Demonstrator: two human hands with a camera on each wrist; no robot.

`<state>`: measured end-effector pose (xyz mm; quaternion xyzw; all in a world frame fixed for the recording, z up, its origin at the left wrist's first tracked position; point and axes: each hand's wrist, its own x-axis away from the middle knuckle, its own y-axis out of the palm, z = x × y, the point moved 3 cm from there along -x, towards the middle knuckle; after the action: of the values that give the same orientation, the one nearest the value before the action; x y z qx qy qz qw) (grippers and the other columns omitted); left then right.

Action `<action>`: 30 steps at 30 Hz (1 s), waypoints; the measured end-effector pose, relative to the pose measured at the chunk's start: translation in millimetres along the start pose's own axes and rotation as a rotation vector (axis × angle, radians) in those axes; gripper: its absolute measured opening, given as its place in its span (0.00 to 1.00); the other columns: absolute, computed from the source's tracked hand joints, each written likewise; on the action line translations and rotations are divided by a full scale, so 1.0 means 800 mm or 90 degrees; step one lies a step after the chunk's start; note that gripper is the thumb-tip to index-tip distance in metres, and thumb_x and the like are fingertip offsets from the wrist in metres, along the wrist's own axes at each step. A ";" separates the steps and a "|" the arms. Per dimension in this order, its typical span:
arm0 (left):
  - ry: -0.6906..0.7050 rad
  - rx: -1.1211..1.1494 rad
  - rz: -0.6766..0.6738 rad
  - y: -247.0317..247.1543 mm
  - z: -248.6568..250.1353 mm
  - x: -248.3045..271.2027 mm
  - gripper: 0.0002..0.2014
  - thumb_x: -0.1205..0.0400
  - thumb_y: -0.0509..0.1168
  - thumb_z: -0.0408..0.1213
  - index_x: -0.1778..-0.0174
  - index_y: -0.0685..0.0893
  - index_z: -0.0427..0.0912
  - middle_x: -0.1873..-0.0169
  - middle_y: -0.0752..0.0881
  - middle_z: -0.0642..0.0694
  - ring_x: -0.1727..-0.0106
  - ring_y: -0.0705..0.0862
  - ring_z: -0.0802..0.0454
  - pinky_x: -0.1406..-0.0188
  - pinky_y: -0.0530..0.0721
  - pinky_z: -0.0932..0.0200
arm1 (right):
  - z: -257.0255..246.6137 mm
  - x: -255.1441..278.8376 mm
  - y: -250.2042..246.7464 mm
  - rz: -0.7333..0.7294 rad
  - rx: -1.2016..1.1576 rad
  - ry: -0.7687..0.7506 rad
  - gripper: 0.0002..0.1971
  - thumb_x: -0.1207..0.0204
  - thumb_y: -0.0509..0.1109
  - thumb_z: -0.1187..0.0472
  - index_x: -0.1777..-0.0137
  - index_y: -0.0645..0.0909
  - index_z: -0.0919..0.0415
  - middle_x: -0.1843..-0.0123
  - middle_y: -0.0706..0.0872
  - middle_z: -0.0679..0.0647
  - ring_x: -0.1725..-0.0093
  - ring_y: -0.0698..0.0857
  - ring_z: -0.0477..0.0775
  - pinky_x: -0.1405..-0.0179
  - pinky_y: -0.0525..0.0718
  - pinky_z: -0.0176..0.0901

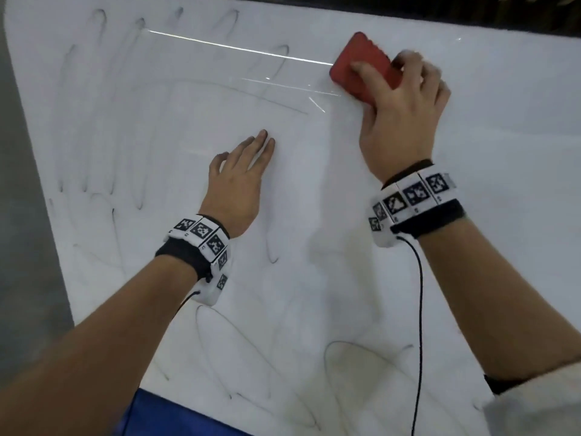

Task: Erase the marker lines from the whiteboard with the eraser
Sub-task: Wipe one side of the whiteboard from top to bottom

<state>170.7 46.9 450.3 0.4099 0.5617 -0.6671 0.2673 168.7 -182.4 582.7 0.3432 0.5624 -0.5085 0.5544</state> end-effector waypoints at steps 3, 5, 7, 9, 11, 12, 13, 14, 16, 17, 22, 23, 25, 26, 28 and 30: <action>-0.008 0.008 -0.006 0.001 0.005 0.002 0.32 0.12 0.58 0.36 0.10 0.58 0.46 0.10 0.57 0.48 0.12 0.61 0.47 0.19 0.60 0.39 | -0.014 0.087 0.010 0.006 -0.005 -0.022 0.25 0.23 0.68 0.64 0.27 0.81 0.45 0.29 0.80 0.63 0.35 0.78 0.71 0.34 0.72 0.61; -0.016 0.014 -0.011 0.002 0.009 0.002 0.32 0.11 0.59 0.41 0.10 0.58 0.45 0.10 0.56 0.48 0.11 0.60 0.47 0.18 0.59 0.39 | -0.028 0.209 0.029 -0.089 -0.039 -0.078 0.26 0.29 0.75 0.66 0.31 0.84 0.47 0.32 0.80 0.64 0.40 0.77 0.68 0.40 0.72 0.60; -0.024 0.006 -0.015 0.002 0.012 0.003 0.33 0.11 0.59 0.43 0.10 0.57 0.45 0.10 0.55 0.48 0.11 0.59 0.47 0.17 0.60 0.37 | -0.038 0.344 0.046 -0.224 -0.064 -0.177 0.30 0.38 0.80 0.68 0.34 0.87 0.48 0.34 0.79 0.64 0.44 0.77 0.66 0.44 0.72 0.58; -0.027 -0.009 -0.021 0.002 0.015 0.003 0.34 0.11 0.59 0.44 0.09 0.56 0.44 0.10 0.55 0.47 0.11 0.58 0.46 0.17 0.61 0.37 | -0.043 0.439 0.052 -0.339 -0.066 -0.291 0.34 0.42 0.82 0.67 0.33 0.86 0.46 0.34 0.76 0.61 0.45 0.77 0.64 0.44 0.72 0.58; -0.028 -0.023 -0.022 0.003 0.015 0.004 0.35 0.12 0.60 0.44 0.09 0.55 0.44 0.09 0.54 0.47 0.11 0.58 0.46 0.17 0.62 0.37 | -0.042 0.459 0.054 -0.361 -0.087 -0.347 0.34 0.41 0.81 0.66 0.33 0.85 0.46 0.35 0.76 0.59 0.46 0.78 0.63 0.43 0.72 0.57; -0.029 -0.033 -0.021 0.003 0.015 0.005 0.35 0.12 0.60 0.43 0.09 0.55 0.44 0.09 0.54 0.47 0.11 0.58 0.46 0.17 0.62 0.37 | -0.040 0.443 0.055 -0.343 -0.098 -0.345 0.33 0.40 0.81 0.66 0.33 0.86 0.46 0.35 0.78 0.59 0.46 0.78 0.63 0.43 0.72 0.57; -0.028 -0.040 -0.020 0.004 0.016 0.005 0.36 0.12 0.60 0.43 0.09 0.54 0.44 0.09 0.54 0.46 0.11 0.58 0.46 0.17 0.62 0.37 | -0.037 0.417 0.052 -0.308 -0.105 -0.316 0.32 0.39 0.81 0.67 0.34 0.86 0.46 0.36 0.79 0.60 0.47 0.78 0.63 0.44 0.73 0.57; -0.027 -0.043 -0.018 0.005 0.017 0.005 0.36 0.13 0.61 0.42 0.09 0.54 0.43 0.09 0.54 0.46 0.10 0.58 0.46 0.17 0.61 0.37 | -0.030 0.384 0.046 -0.261 -0.113 -0.262 0.30 0.38 0.81 0.68 0.34 0.87 0.47 0.37 0.82 0.61 0.47 0.79 0.64 0.45 0.74 0.57; -0.035 -0.038 -0.013 0.006 0.020 0.005 0.36 0.12 0.60 0.44 0.09 0.55 0.43 0.09 0.54 0.46 0.10 0.58 0.45 0.17 0.60 0.36 | -0.007 0.315 0.031 -0.165 -0.111 -0.125 0.24 0.30 0.79 0.66 0.34 0.88 0.48 0.38 0.84 0.64 0.45 0.80 0.66 0.46 0.74 0.58; -0.042 -0.034 -0.011 0.005 0.023 0.006 0.36 0.11 0.59 0.48 0.09 0.54 0.43 0.09 0.54 0.45 0.10 0.57 0.46 0.16 0.60 0.36 | 0.008 0.291 0.023 -0.129 -0.110 -0.063 0.21 0.26 0.77 0.63 0.32 0.88 0.48 0.37 0.83 0.65 0.44 0.79 0.67 0.45 0.74 0.60; -0.077 -0.021 -0.033 0.008 0.030 0.007 0.48 0.18 0.56 0.72 0.09 0.52 0.44 0.09 0.51 0.46 0.09 0.54 0.46 0.15 0.56 0.37 | -0.002 0.353 0.035 -0.094 -0.122 0.017 0.20 0.22 0.75 0.62 0.31 0.87 0.47 0.35 0.82 0.66 0.41 0.78 0.69 0.41 0.75 0.62; -0.086 -0.025 -0.039 0.008 0.032 0.007 0.52 0.20 0.57 0.75 0.09 0.52 0.44 0.09 0.50 0.46 0.09 0.53 0.47 0.14 0.55 0.37 | -0.018 0.401 0.047 -0.151 -0.133 -0.051 0.24 0.27 0.78 0.66 0.32 0.88 0.47 0.35 0.82 0.64 0.42 0.78 0.67 0.42 0.76 0.61; -0.102 -0.021 -0.051 0.008 0.034 0.008 0.58 0.26 0.60 0.79 0.09 0.51 0.45 0.09 0.50 0.47 0.09 0.52 0.47 0.14 0.54 0.37 | -0.041 0.499 0.060 -0.308 -0.141 -0.206 0.30 0.36 0.82 0.68 0.33 0.87 0.46 0.34 0.79 0.60 0.44 0.80 0.64 0.43 0.77 0.58; -0.103 -0.019 -0.056 0.009 0.034 0.010 0.60 0.28 0.62 0.79 0.09 0.50 0.45 0.09 0.49 0.47 0.09 0.52 0.47 0.14 0.53 0.37 | -0.042 0.533 0.060 -0.365 -0.136 -0.255 0.32 0.38 0.82 0.68 0.33 0.86 0.44 0.34 0.77 0.58 0.45 0.81 0.62 0.44 0.79 0.56; -0.102 -0.028 -0.057 0.009 0.032 0.011 0.61 0.29 0.64 0.79 0.09 0.49 0.45 0.09 0.49 0.47 0.09 0.51 0.47 0.13 0.52 0.36 | -0.035 0.548 0.053 -0.394 -0.138 -0.292 0.33 0.40 0.83 0.67 0.34 0.86 0.44 0.34 0.77 0.57 0.46 0.82 0.61 0.45 0.80 0.56; -0.093 -0.043 -0.049 0.007 0.020 0.016 0.60 0.28 0.64 0.78 0.09 0.49 0.45 0.09 0.49 0.47 0.09 0.52 0.47 0.13 0.51 0.35 | -0.025 0.516 0.050 -0.340 -0.147 -0.266 0.32 0.39 0.83 0.69 0.34 0.87 0.45 0.35 0.79 0.59 0.45 0.80 0.62 0.44 0.78 0.57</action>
<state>164.5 31.7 436.7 0.3289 0.5783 -0.6856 0.2955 139.7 -227.0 171.2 0.0075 0.5606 -0.6277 0.5400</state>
